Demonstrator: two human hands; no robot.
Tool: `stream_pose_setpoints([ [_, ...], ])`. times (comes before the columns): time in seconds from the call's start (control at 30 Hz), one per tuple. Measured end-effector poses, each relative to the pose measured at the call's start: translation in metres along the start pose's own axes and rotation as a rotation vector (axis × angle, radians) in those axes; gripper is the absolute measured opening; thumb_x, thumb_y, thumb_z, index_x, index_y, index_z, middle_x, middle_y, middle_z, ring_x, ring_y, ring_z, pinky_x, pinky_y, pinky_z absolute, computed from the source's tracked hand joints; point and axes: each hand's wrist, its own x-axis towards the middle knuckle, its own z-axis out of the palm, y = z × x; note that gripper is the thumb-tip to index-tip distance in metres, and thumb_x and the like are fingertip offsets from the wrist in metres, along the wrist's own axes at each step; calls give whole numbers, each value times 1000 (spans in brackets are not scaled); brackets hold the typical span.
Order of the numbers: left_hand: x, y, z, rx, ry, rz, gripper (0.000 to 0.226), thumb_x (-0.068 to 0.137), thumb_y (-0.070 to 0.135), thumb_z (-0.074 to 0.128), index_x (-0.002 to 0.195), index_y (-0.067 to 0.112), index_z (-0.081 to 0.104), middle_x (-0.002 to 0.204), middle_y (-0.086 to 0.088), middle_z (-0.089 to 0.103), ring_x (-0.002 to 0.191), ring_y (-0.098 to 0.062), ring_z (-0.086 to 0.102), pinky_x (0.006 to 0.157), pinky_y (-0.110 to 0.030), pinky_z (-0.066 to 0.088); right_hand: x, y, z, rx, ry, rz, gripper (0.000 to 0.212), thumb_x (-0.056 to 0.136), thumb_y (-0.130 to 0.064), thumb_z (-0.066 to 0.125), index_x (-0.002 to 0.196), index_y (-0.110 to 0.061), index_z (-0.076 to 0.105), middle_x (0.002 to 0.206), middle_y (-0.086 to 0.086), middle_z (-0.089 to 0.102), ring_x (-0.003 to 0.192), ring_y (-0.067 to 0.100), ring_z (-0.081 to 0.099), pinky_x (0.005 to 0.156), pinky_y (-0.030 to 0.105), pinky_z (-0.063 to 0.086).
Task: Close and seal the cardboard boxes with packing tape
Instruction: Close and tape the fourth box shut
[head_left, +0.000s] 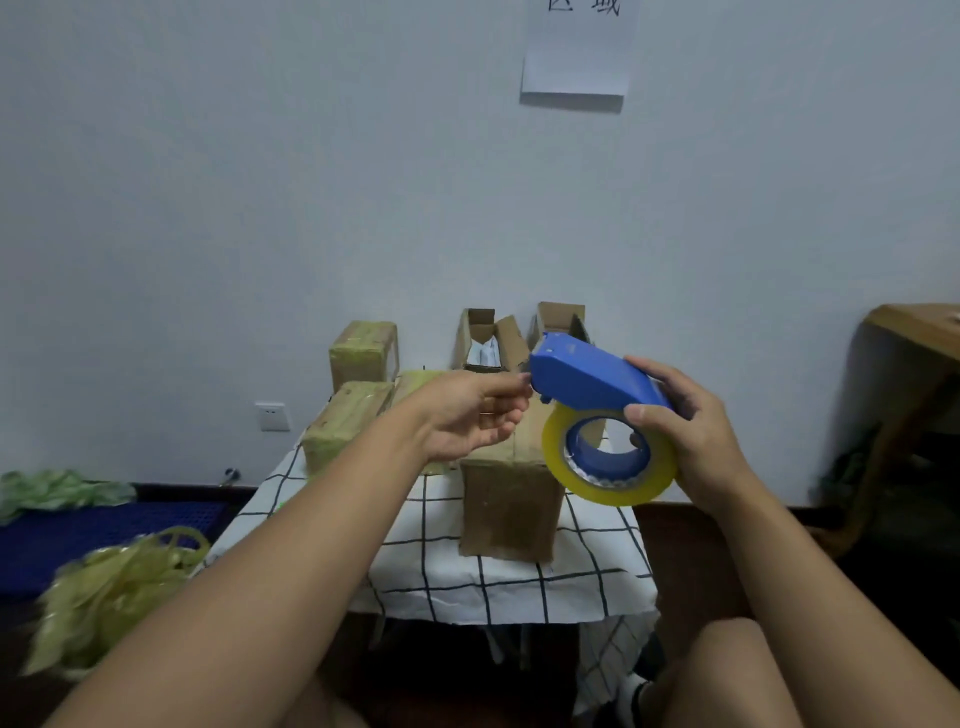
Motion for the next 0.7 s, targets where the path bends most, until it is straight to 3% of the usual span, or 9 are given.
stream_pose_setpoints([
  [0.1, -6, -1, -7, 24, 42, -19, 8, 91, 13, 66, 90, 6, 68, 73, -3, 64, 62, -9, 58, 60, -18, 52, -3, 2, 4, -12, -22, -6, 61, 62, -43, 74, 121, -33, 65, 109, -14, 68, 94, 11, 67, 70, 23, 55],
  [0.23, -11, -5, -7, 152, 155, -33, 15, 92, 20, 66, 86, 7, 70, 74, -3, 66, 66, -11, 60, 62, -22, 51, -7, -2, 6, -58, -82, -44, 51, 69, -31, 76, 117, -39, 64, 109, -23, 66, 98, 4, 65, 74, 18, 54],
  [0.4, -6, -15, 0, 457, 349, 63, 14, 94, 15, 61, 86, 8, 71, 81, -5, 69, 75, -16, 63, 69, -28, 54, -7, 6, 5, -130, -110, -37, 55, 68, -30, 77, 120, -42, 61, 117, -10, 63, 99, 5, 64, 78, 21, 55],
  [0.53, -5, -19, 3, 321, 334, 58, 16, 95, 2, 55, 86, -1, 68, 68, -8, 59, 58, -14, 53, 58, -24, 49, -4, 12, 3, -173, -144, -45, 58, 70, -34, 77, 124, -45, 57, 122, -12, 59, 104, 3, 61, 77, 20, 55],
  [0.7, -4, -17, 1, 339, 341, 61, 17, 93, -5, 52, 81, -1, 64, 70, -11, 58, 59, -15, 51, 58, -24, 48, 0, 13, 3, -223, -177, -60, 61, 71, -38, 76, 127, -45, 54, 122, -16, 57, 105, 1, 60, 77, 21, 56],
])
